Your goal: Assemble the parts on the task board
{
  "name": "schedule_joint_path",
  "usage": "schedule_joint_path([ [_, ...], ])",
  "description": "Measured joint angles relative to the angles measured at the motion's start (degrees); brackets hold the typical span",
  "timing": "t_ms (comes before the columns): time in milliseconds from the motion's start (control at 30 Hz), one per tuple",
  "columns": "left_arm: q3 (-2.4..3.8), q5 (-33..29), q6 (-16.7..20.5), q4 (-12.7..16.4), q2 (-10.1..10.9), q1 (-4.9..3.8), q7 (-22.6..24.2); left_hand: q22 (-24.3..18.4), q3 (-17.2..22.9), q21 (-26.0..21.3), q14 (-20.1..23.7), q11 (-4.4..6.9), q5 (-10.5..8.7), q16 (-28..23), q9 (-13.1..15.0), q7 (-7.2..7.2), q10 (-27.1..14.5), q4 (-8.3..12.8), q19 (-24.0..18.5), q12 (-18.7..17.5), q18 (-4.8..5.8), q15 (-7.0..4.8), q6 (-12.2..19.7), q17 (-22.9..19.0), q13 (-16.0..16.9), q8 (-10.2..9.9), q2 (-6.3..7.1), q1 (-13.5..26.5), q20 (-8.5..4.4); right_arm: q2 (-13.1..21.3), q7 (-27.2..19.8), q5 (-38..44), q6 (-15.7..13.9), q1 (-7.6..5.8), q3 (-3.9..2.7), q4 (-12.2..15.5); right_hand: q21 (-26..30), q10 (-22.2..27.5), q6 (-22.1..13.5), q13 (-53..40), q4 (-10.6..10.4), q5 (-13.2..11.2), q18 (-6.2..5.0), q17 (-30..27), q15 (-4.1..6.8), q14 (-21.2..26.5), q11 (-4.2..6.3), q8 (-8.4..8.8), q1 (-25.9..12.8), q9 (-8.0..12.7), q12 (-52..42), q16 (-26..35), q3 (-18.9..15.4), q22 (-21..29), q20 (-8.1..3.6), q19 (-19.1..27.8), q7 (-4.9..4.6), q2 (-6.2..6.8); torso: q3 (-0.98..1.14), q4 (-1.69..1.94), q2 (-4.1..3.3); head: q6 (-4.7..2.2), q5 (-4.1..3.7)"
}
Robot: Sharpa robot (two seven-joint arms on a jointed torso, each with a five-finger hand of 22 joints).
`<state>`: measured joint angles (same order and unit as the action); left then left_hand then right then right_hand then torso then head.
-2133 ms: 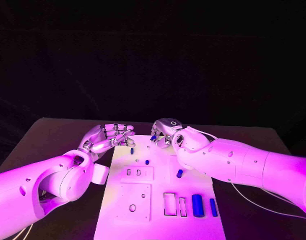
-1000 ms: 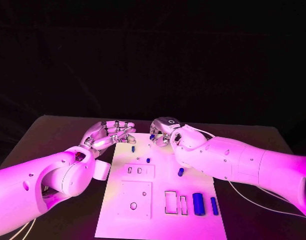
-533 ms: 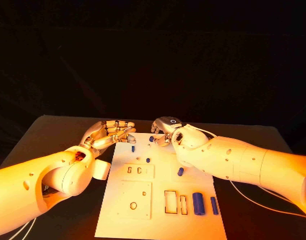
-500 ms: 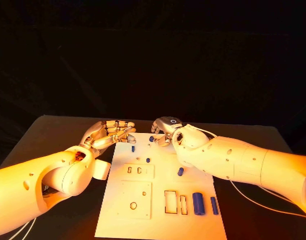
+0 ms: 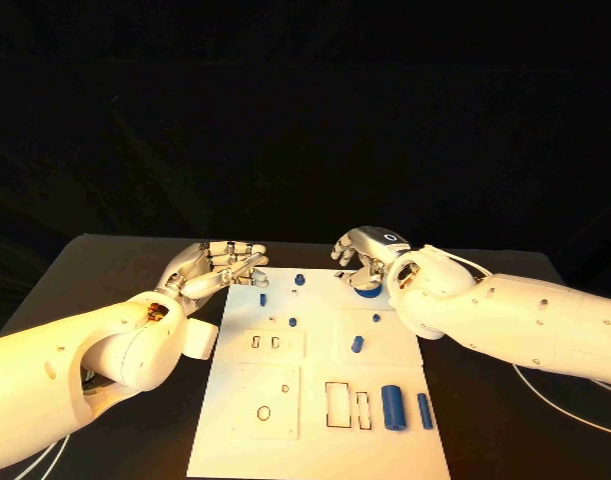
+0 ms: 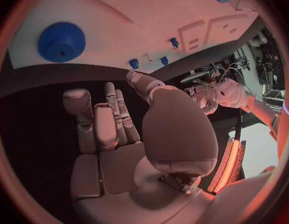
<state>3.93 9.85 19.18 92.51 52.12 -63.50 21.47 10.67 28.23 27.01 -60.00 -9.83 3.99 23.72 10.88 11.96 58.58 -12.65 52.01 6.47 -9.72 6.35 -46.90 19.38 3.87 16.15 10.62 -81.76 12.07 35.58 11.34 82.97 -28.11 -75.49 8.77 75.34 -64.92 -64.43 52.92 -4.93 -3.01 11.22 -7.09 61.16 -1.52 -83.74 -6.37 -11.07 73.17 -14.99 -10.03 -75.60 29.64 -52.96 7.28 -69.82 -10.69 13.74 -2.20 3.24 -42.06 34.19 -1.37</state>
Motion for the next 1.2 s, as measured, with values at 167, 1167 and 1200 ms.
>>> schedule_joint_path([
  [167, 0.0, -0.04, -0.13, -0.29, -0.02, 0.0, 0.0, 0.0, 0.0, 0.0, 0.0, 0.0, 0.0, 0.0, 0.0, 0.01, 0.0, 0.0, 0.0, 0.0, 0.0, 0.0, 0.41, 0.15, 0.0, 0.0, 0.0, 0.0, 0.0, 5.52, -0.07, -4.07, -0.07, -0.85, -0.31, 3.87, -0.59, -3.95, -0.36, -0.98, -0.89, 0.0, 0.01, 0.5, 0.21, -0.2, 0.43, 0.81, 0.56, 0.0, -2.13, -0.71, -1.04, -0.63, -0.11, -0.7, 0.66, 0.67, 0.21, -0.39, 0.32, 0.1, 0.03],
  [1167, -0.03, -0.32, -0.74, -0.63, -0.41, 0.02, 0.08, 0.0, 0.0, 0.0, 0.0, 0.0, 0.0, 0.0, 0.04, 0.01, 0.0, 0.0, 0.0, 0.0, 0.0, 0.0, 0.4, 0.2, -0.01, 0.0, 0.0, 0.0, 0.0, 4.31, 0.33, -17.36, 7.97, -0.13, -0.23, -4.08, -10.65, -16.65, -4.36, -70.04, -9.09, 0.0, 2.26, 13.79, 1.31, -0.29, 1.56, -3.11, 8.58, -2.55, -71.46, -12.68, -20.13, -17.54, -0.83, -9.21, 1.13, -2.43, 0.74, -0.79, 0.61, 1.02, -0.04],
  [1200, -0.03, -0.32, -0.75, -0.63, -0.41, 0.02, 0.08, 0.0, 0.0, 0.0, 0.0, 0.0, 0.0, 0.0, 0.04, 0.01, 0.0, 0.0, 0.0, 0.0, 0.0, 0.0, 0.4, 0.2, -0.01, 0.0, 0.0, 0.0, 0.0, 4.1, 0.33, -17.34, 8.01, -0.02, -0.21, -4.24, -10.81, -16.74, -4.36, -70.03, -9.19, 0.0, 2.26, 13.79, 1.31, -0.29, 1.46, -3.11, 8.58, -2.55, -71.63, -12.86, -20.23, -17.68, -0.82, -9.2, 1.13, -2.43, 0.75, -0.79, 0.6, 1.07, 0.0],
])
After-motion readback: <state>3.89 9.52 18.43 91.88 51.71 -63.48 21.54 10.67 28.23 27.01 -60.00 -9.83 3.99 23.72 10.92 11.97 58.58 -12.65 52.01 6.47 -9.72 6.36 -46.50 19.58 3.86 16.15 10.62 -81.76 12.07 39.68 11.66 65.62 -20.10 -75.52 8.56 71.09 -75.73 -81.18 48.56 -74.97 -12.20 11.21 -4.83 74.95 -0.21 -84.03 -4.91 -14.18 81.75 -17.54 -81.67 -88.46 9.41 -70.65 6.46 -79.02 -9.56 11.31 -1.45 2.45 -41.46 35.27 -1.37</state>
